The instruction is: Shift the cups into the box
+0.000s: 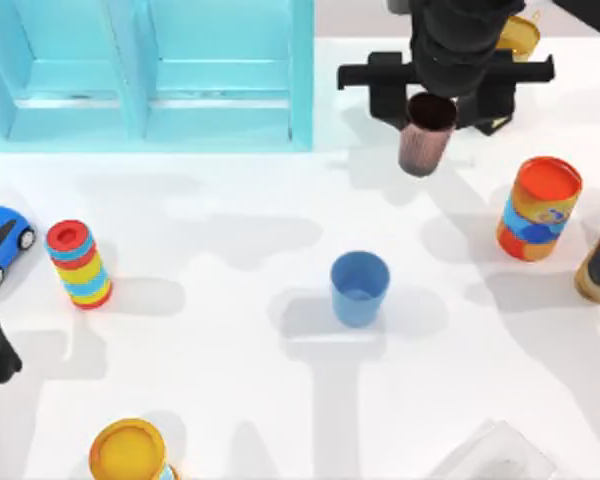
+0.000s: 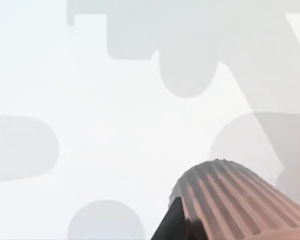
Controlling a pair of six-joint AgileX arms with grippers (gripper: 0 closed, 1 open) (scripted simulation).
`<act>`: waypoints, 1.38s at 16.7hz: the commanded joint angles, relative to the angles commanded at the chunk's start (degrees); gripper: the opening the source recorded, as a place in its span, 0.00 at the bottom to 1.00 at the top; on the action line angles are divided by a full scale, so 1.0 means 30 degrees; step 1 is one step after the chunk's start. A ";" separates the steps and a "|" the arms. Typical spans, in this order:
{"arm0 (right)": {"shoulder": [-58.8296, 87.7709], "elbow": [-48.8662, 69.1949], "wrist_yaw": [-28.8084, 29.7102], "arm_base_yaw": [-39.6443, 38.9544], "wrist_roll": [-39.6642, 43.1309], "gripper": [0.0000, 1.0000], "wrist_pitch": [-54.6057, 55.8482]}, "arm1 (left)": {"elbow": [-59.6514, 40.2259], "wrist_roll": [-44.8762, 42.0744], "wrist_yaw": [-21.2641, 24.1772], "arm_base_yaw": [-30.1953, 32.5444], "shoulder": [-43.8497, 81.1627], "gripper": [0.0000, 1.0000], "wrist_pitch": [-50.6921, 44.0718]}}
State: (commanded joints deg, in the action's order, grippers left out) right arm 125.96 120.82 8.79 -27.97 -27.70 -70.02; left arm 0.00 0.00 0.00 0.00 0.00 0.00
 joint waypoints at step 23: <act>-1.6434 -1.7324 -0.4675 2.1897 2.1577 0.00 -0.0222 | 0.0000 0.0000 0.0000 0.0000 0.0000 1.00 0.0000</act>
State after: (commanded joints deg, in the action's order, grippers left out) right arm 76.66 68.85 -5.23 37.72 37.04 -70.69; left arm 0.00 0.00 0.00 0.00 0.00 0.00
